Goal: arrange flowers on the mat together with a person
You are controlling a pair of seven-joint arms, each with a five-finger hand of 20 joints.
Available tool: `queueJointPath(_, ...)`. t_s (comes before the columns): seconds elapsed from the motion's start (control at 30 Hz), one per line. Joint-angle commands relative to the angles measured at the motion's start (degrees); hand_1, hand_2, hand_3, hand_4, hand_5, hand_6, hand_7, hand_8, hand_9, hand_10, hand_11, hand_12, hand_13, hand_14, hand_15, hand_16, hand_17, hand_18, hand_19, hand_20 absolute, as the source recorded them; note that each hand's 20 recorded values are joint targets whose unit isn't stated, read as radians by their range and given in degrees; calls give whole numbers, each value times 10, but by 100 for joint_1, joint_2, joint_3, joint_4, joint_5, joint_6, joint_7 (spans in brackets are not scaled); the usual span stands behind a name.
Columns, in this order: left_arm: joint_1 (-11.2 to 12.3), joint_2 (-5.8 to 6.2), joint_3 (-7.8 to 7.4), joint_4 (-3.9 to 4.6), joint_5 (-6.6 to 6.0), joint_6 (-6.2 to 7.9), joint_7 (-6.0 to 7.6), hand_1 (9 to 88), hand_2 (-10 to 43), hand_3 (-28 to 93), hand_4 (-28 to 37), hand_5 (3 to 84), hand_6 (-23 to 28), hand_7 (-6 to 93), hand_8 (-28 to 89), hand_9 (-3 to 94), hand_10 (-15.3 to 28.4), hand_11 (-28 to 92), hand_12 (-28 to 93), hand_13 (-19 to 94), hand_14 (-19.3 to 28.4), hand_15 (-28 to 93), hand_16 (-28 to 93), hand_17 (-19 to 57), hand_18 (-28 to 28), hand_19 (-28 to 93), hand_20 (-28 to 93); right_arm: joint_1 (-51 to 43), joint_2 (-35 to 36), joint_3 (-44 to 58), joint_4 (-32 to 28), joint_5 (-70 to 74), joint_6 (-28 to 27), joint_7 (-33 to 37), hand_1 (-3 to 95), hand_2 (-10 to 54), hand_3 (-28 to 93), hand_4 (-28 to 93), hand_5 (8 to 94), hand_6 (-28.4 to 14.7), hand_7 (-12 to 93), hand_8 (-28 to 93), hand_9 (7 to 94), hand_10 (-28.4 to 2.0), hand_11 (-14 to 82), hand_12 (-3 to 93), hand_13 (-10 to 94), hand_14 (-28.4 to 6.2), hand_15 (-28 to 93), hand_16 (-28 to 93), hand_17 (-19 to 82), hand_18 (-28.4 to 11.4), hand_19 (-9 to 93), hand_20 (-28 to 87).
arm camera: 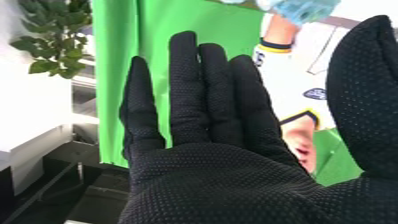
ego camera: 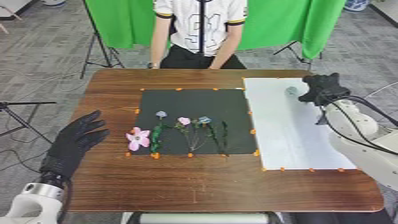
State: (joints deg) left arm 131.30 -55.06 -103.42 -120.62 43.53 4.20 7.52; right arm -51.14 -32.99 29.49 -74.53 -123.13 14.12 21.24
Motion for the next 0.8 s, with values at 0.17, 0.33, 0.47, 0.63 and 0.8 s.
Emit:
queueJointPath(0.17,45,-8,20,53,-10,-48,-67,255,-21,696,-250,336,32,229,-111,302,120,283,179,277,146,495,-25,-63,208,510,126,-72,2,355,93,76,-858,-49,257,-95,868,-283,412,-15,265,-149,484,-91,233,217,436,-57,349,232,119,-174,439,249)
queueJointPath(0.33,19,0,47,60,-11,-58,-63,255,-21,696,-250,335,31,230,-111,303,119,284,180,277,145,493,-25,-64,208,509,126,-22,-88,275,199,30,-836,-48,261,-95,867,-283,441,-4,280,-153,534,-87,257,218,499,-51,379,234,140,-173,452,259)
queueJointPath(0.47,-4,-29,56,65,11,-86,-80,255,-21,695,-250,336,31,230,-111,303,120,283,179,276,146,494,-24,-63,208,509,126,-59,-139,309,284,201,-725,-264,296,-95,866,-282,499,17,326,-174,600,-76,283,219,538,-40,406,226,164,-164,456,269)
queueJointPath(0.63,26,-32,49,58,-10,-62,-67,254,-21,696,-250,336,32,230,-111,302,120,284,179,277,146,495,-24,-64,208,509,126,-143,-157,229,358,136,-238,-415,389,-95,795,-283,553,42,459,-75,701,-53,266,307,619,-24,453,252,203,-148,466,293)
queueJointPath(0.8,37,-35,43,53,-9,-54,-67,255,-20,695,-251,336,31,230,-111,303,120,283,179,277,145,495,-25,-63,207,508,126,-411,-130,434,171,167,120,-610,470,-74,763,-282,674,56,514,-33,838,-34,201,428,712,-11,460,362,240,-135,495,326)
